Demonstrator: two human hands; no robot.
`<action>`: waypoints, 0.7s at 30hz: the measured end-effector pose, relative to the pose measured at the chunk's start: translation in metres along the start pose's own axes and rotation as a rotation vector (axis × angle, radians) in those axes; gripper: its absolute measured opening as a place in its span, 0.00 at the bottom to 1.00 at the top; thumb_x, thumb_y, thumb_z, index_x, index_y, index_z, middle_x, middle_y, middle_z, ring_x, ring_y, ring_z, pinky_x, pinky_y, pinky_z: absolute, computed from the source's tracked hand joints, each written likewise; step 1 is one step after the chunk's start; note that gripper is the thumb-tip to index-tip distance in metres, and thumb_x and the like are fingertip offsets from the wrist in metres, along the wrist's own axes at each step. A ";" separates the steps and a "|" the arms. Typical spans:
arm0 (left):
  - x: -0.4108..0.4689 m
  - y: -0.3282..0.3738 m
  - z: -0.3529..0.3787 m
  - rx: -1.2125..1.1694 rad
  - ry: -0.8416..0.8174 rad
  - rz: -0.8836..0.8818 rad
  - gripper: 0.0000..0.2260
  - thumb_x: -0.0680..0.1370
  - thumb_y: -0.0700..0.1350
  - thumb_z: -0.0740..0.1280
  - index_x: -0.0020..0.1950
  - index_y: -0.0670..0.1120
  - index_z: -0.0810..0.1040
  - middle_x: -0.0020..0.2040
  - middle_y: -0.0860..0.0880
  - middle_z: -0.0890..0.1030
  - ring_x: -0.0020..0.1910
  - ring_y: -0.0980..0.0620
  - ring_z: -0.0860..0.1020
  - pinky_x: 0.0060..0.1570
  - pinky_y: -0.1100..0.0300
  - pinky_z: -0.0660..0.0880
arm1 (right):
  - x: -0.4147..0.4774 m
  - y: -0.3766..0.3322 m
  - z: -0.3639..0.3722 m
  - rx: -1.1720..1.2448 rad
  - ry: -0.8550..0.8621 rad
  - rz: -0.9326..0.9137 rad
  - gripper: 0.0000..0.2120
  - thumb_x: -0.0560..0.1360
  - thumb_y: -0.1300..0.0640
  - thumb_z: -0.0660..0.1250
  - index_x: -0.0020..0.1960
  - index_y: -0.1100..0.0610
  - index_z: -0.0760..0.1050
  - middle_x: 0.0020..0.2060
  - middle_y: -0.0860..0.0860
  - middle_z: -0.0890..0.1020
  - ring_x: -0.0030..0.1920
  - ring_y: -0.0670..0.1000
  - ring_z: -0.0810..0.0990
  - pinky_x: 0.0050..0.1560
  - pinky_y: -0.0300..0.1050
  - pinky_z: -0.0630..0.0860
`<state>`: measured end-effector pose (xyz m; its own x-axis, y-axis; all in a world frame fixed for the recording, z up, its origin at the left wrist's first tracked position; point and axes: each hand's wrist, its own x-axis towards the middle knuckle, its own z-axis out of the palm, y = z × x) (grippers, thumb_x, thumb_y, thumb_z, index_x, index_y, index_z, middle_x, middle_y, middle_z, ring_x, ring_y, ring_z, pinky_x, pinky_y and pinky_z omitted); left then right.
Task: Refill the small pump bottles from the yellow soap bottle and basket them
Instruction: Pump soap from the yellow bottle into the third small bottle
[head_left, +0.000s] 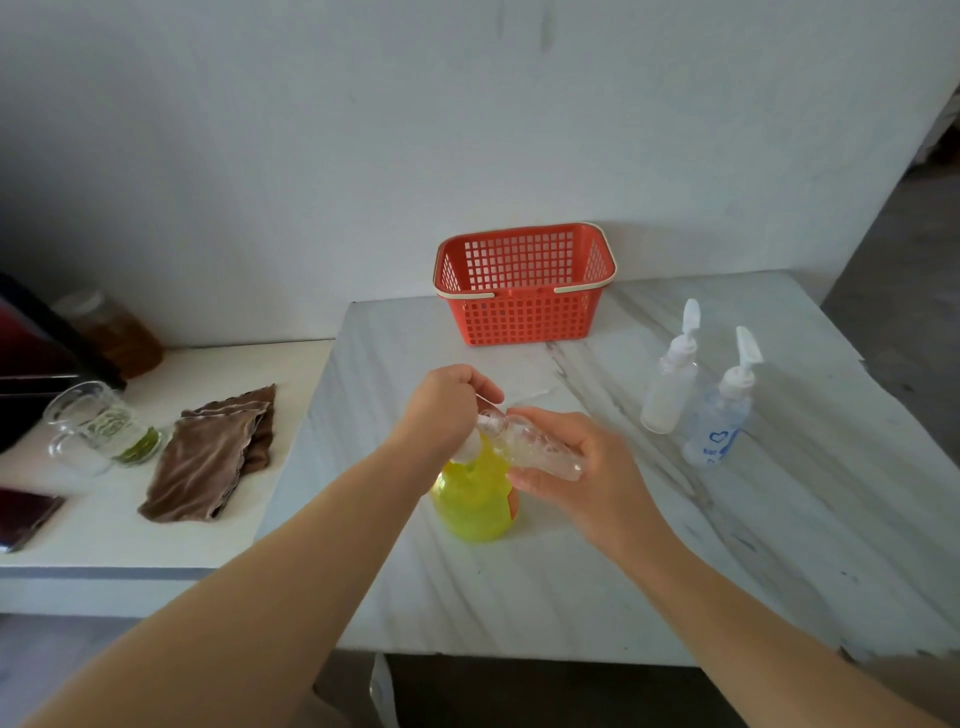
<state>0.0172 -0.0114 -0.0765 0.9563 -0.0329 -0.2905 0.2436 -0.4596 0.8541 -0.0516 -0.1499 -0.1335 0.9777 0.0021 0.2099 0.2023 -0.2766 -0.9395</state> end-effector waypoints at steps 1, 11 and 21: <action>-0.001 0.002 -0.001 -0.002 -0.005 -0.003 0.17 0.75 0.31 0.53 0.39 0.44 0.78 0.36 0.46 0.80 0.32 0.51 0.75 0.36 0.61 0.72 | 0.000 -0.001 0.001 0.003 0.006 0.000 0.22 0.62 0.49 0.74 0.53 0.31 0.77 0.49 0.46 0.82 0.53 0.44 0.79 0.58 0.43 0.73; -0.003 0.014 -0.004 -0.036 -0.016 0.024 0.16 0.78 0.33 0.53 0.39 0.44 0.77 0.34 0.48 0.79 0.30 0.54 0.75 0.32 0.65 0.71 | 0.002 -0.008 0.000 0.050 0.034 0.003 0.22 0.62 0.50 0.75 0.55 0.36 0.79 0.49 0.46 0.82 0.52 0.45 0.80 0.56 0.47 0.76; -0.002 0.005 0.001 -0.015 -0.009 -0.012 0.17 0.76 0.32 0.52 0.40 0.44 0.78 0.33 0.48 0.80 0.29 0.53 0.75 0.31 0.64 0.70 | -0.001 0.001 0.003 0.050 0.045 0.023 0.23 0.61 0.50 0.75 0.53 0.34 0.78 0.48 0.46 0.82 0.51 0.45 0.80 0.55 0.44 0.75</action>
<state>0.0164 -0.0142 -0.0721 0.9518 -0.0361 -0.3044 0.2571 -0.4470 0.8568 -0.0519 -0.1474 -0.1353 0.9788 -0.0476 0.1993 0.1836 -0.2279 -0.9562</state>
